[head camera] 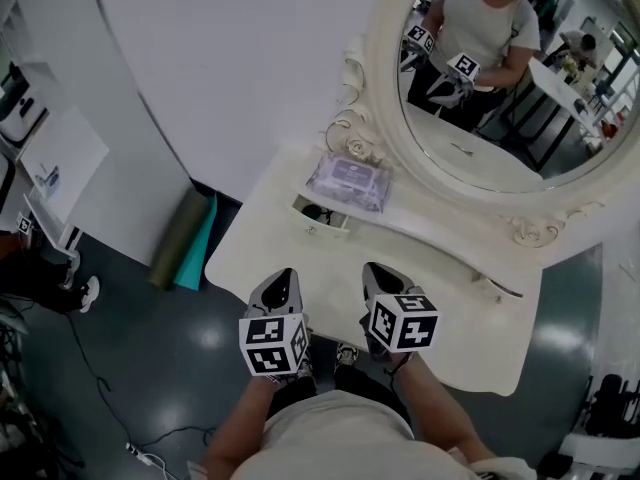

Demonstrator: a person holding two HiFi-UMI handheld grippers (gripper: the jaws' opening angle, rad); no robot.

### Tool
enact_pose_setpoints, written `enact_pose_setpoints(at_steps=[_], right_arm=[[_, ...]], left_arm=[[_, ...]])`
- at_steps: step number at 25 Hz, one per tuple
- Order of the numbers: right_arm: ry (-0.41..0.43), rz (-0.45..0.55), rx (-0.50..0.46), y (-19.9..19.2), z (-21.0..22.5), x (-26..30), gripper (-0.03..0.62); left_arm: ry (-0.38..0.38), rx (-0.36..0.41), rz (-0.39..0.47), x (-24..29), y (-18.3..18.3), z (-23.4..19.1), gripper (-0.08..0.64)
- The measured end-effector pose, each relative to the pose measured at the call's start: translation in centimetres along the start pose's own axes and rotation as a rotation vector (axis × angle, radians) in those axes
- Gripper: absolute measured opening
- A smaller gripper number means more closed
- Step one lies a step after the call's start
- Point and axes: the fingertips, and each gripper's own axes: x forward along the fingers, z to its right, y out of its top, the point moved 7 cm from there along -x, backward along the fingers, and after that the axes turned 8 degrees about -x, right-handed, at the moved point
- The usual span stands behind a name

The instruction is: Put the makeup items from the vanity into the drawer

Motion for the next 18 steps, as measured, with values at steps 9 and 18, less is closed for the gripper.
enact_pose_setpoints(at_steps=[9,18], right_arm=[[-0.022,0.012,0.004,-0.2,1.3,-1.5,0.018],[-0.035,0.003,0.016,-0.6,2.2,-2.0,0.018]], left_arm=[[-0.032,0.03,0.003,0.3,0.0,2.1,0.005],[-0.042,0.04,0.0,0.6,-0.3,2.9,0.005]])
